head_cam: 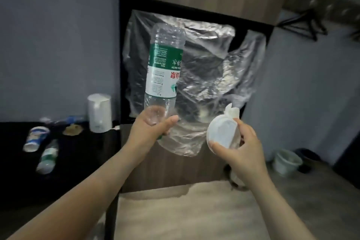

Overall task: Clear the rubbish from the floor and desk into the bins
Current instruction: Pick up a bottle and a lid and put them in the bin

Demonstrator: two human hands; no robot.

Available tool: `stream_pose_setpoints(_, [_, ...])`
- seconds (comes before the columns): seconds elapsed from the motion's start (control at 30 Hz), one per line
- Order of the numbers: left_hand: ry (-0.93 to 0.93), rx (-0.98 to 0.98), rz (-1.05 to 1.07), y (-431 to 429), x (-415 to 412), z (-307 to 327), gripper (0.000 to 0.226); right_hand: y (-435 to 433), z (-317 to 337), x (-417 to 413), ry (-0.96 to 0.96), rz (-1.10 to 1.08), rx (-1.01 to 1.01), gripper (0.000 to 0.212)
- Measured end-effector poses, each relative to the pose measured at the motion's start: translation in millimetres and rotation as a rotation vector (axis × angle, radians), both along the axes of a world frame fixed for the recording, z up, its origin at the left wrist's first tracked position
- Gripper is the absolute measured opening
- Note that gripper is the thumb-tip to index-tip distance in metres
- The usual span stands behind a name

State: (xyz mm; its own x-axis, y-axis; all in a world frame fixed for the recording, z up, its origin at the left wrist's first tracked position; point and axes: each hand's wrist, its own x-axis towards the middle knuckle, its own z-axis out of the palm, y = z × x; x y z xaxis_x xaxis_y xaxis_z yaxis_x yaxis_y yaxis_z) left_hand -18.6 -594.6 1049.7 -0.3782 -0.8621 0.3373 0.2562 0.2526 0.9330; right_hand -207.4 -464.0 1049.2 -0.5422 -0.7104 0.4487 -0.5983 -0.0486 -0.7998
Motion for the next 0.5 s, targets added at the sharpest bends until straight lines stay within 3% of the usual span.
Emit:
stream_pose_setpoints(0.13, [0.038, 0.018, -0.144, 25, -119, 4, 0.060, 51, 5, -102, 0.031, -0.132, -0.032, 0.067])
stream_pose_setpoints(0.37, [0.047, 0.032, -0.349, 57, -292, -2, 0.068, 116, 0, -240, 0.034, -0.343, -0.039, 0.071])
stream_pose_setpoints(0.5, [0.040, 0.048, -0.475, 62, -380, -13, 0.059, 139, -10, -303, 0.031, -0.447, -0.052, 0.066])
